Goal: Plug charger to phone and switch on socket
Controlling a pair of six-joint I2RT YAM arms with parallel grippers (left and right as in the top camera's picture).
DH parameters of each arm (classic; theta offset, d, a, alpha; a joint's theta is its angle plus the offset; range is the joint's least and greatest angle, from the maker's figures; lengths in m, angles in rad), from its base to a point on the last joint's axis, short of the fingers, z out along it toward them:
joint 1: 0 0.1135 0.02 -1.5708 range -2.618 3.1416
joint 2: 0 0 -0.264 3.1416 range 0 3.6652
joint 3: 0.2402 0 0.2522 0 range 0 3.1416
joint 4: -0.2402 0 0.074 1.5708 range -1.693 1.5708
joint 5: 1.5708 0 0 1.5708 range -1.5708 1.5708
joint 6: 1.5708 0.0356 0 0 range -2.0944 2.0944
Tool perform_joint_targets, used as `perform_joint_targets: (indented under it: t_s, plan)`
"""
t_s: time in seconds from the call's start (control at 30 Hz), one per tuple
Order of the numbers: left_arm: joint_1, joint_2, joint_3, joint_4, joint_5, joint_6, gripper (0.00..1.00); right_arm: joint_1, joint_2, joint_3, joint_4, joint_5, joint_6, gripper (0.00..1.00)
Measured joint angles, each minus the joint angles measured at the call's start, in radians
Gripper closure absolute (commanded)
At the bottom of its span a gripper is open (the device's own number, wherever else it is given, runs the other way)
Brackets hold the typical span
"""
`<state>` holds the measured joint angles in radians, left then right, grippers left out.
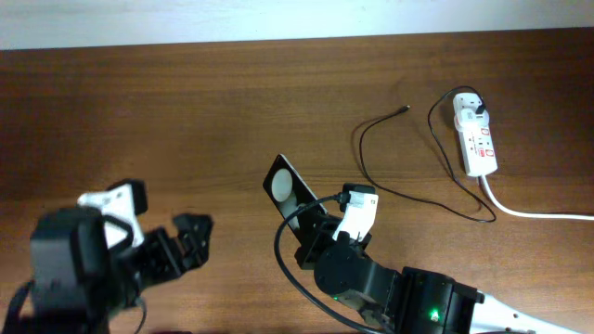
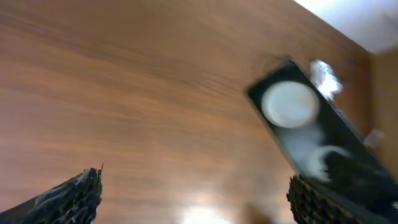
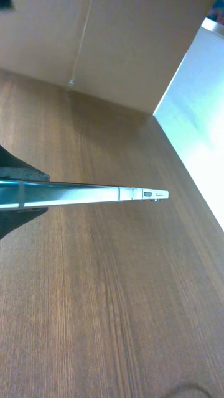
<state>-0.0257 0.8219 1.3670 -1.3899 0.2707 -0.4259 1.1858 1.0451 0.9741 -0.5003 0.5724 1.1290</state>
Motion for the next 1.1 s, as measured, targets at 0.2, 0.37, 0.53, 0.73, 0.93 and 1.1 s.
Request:
perform_joint_targets:
  t_s: [0.2,0.37,0.53,0.73,0.93,1.1]
  plan:
    - [0.0,-0.077,-0.043,-0.065,-0.266,-0.006,0.01,-0.01,0.0,0.0,-0.005,0.014,0.006,0.96]
    - [0.0,-0.066,-0.359,0.251,0.032,-0.058,0.01,-0.062,0.0,0.0,-0.005,0.003,0.027,0.96]
    - [0.0,-0.032,-0.557,0.545,0.414,-0.285,0.01,-0.077,0.0,0.0,-0.005,-0.032,0.101,0.96]
    - [0.044,0.042,-0.581,0.808,0.67,-0.378,0.01,-0.077,-0.001,0.0,-0.056,-0.043,0.15,0.96]
    - [0.283,-0.031,-0.616,0.734,0.831,-0.211,0.01,-0.097,-0.021,0.0,-0.094,-0.042,0.153,0.96]
    - [0.382,0.008,-0.838,0.915,0.95,-0.166,0.01,-0.1,-0.021,0.0,-0.119,-0.043,0.154,0.96]
